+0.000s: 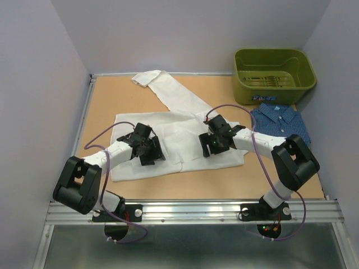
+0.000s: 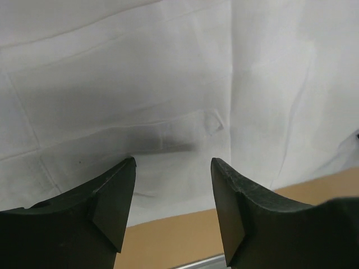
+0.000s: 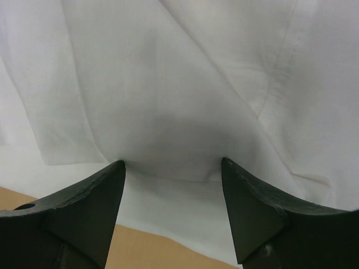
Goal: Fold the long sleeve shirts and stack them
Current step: Fold the shirt
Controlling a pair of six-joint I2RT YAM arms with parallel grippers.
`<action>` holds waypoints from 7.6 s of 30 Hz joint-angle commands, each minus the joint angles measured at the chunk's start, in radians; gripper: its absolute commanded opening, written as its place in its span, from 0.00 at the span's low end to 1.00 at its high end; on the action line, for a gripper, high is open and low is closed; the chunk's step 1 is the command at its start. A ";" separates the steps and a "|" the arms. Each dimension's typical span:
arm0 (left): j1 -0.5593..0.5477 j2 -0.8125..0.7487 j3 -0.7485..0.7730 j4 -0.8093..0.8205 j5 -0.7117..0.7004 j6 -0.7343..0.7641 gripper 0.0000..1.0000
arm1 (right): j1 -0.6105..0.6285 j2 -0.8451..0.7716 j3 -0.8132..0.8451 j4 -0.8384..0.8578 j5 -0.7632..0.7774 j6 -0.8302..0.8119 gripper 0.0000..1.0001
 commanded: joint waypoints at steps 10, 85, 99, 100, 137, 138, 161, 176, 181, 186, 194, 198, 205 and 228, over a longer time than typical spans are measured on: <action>-0.054 -0.334 -0.111 -0.279 -0.047 -0.215 0.70 | 0.010 -0.164 -0.128 -0.214 -0.091 0.111 0.76; 0.442 0.430 0.624 -0.070 -0.368 -0.198 0.75 | -0.260 0.322 0.568 0.029 -0.016 -0.274 0.77; 0.446 0.519 0.659 -0.158 -0.363 -0.195 0.71 | -0.273 0.415 0.613 0.040 -0.045 -0.296 0.76; 0.446 0.514 0.650 -0.161 -0.359 -0.194 0.71 | -0.273 0.417 0.616 0.043 -0.042 -0.296 0.76; 0.449 0.586 0.701 -0.288 -0.520 -0.037 0.13 | -0.273 0.599 0.734 0.061 -0.074 -0.317 0.03; 0.448 0.582 0.699 -0.290 -0.527 -0.030 0.13 | -0.273 0.601 0.744 0.059 -0.066 -0.320 0.03; 0.449 0.482 0.817 -0.337 -0.675 0.052 0.05 | -0.302 0.420 0.766 0.078 0.016 -0.351 0.01; 0.448 0.284 0.607 -0.264 -0.606 0.036 0.05 | -0.300 0.239 0.562 0.105 -0.103 -0.328 0.04; 0.448 0.178 0.485 -0.228 -0.555 0.015 0.06 | -0.302 0.181 0.461 0.119 -0.132 -0.299 0.07; 0.448 0.056 0.311 -0.181 -0.492 -0.019 0.06 | -0.302 0.129 0.369 0.139 -0.151 -0.283 0.08; 0.448 -0.072 0.126 -0.150 -0.472 -0.056 0.07 | -0.300 0.053 0.231 0.168 -0.174 -0.260 0.11; 0.448 -0.115 0.029 -0.135 -0.454 -0.082 0.08 | -0.299 0.012 0.168 0.181 -0.226 -0.227 0.14; 0.449 -0.156 -0.040 -0.125 -0.454 -0.113 0.14 | -0.293 -0.059 0.099 0.188 -0.338 -0.188 0.26; 0.341 -0.275 0.058 0.058 -0.090 0.179 0.92 | -0.296 0.085 0.342 0.225 -0.323 0.017 0.63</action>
